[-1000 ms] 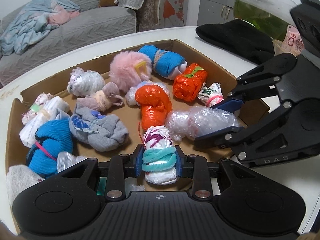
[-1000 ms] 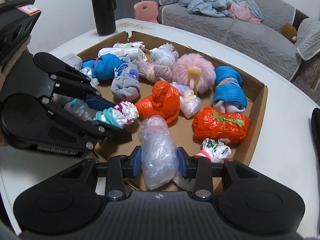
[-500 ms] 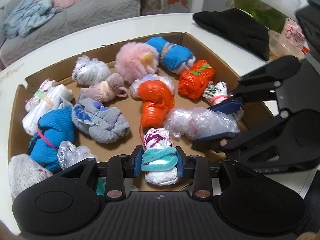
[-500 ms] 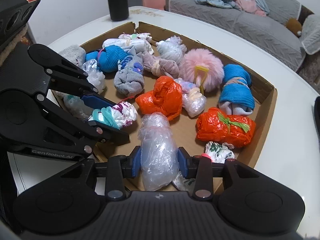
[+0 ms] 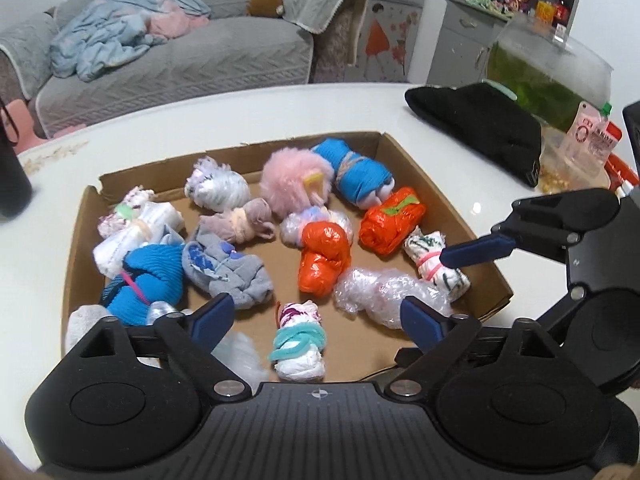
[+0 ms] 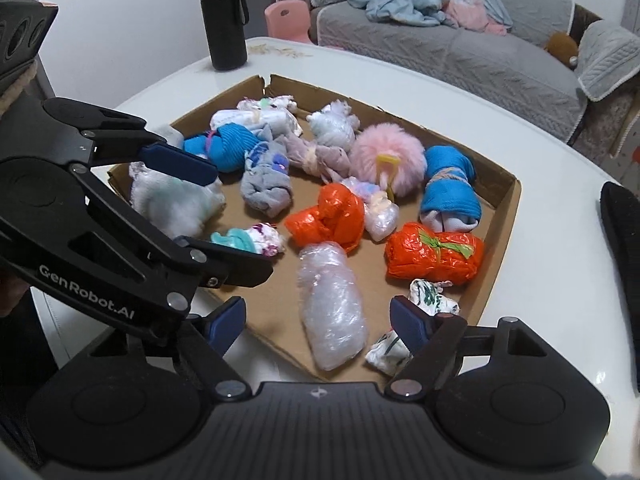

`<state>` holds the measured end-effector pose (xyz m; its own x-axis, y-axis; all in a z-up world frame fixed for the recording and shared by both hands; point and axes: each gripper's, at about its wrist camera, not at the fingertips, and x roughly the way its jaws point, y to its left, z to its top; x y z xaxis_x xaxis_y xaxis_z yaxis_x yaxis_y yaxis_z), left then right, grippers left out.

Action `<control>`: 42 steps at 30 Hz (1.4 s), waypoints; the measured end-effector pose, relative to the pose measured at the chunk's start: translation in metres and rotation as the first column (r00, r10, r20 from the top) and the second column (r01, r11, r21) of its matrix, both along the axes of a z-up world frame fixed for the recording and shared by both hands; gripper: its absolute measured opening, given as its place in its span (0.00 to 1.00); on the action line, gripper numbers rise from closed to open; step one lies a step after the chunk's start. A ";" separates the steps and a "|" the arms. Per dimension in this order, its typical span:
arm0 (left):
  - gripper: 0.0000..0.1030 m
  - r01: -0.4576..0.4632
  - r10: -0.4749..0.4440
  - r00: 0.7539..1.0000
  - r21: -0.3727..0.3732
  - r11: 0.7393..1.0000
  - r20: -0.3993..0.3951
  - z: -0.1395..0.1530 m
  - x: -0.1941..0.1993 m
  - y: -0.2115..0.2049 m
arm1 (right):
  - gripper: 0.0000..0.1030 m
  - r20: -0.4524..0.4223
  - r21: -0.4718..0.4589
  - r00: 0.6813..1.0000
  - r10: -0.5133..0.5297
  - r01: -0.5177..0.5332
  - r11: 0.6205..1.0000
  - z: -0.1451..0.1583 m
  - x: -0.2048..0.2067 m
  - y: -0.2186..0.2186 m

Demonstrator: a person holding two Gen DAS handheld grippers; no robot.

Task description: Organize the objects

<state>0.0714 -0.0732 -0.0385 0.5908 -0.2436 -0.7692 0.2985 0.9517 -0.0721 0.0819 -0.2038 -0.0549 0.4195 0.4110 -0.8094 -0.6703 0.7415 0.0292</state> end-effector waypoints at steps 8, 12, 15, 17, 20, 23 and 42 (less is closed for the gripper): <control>0.98 -0.109 0.109 0.994 -0.018 0.994 0.023 0.009 -0.012 0.010 | 0.84 0.022 0.030 0.997 -0.071 0.070 0.997 0.008 -0.013 0.004; 0.99 -0.173 0.173 0.984 -0.019 0.985 0.031 0.011 -0.018 0.018 | 0.92 0.028 0.046 0.992 -0.122 0.120 0.992 0.009 -0.021 0.008; 0.99 -0.206 0.207 0.977 -0.021 0.978 0.050 0.013 -0.024 0.024 | 0.95 0.023 0.076 0.986 -0.167 0.165 0.983 0.009 -0.025 0.008; 1.00 -0.224 0.224 0.972 -0.015 0.974 0.064 0.014 -0.029 0.028 | 0.98 0.010 0.114 0.979 -0.204 0.202 0.973 0.009 -0.027 0.005; 1.00 -0.244 0.240 0.965 0.034 0.969 0.106 0.014 -0.035 0.029 | 0.98 0.006 0.155 0.968 -0.251 0.247 0.957 0.009 -0.030 0.002; 1.00 -0.258 0.247 0.958 0.064 0.964 0.148 0.013 -0.040 0.033 | 0.99 0.003 0.171 0.961 -0.277 0.272 0.947 0.009 -0.032 0.001; 1.00 -0.300 0.292 0.947 0.039 0.953 0.131 0.007 -0.039 0.054 | 0.99 0.016 0.181 0.963 -0.270 0.263 0.948 0.005 -0.033 0.013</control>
<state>0.0328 -0.0189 -0.0319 0.7197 -0.0014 -0.6943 0.0059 1.0000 0.0041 0.0488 -0.1906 -0.0496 0.5638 0.4142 -0.7145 -0.4523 0.8787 0.1524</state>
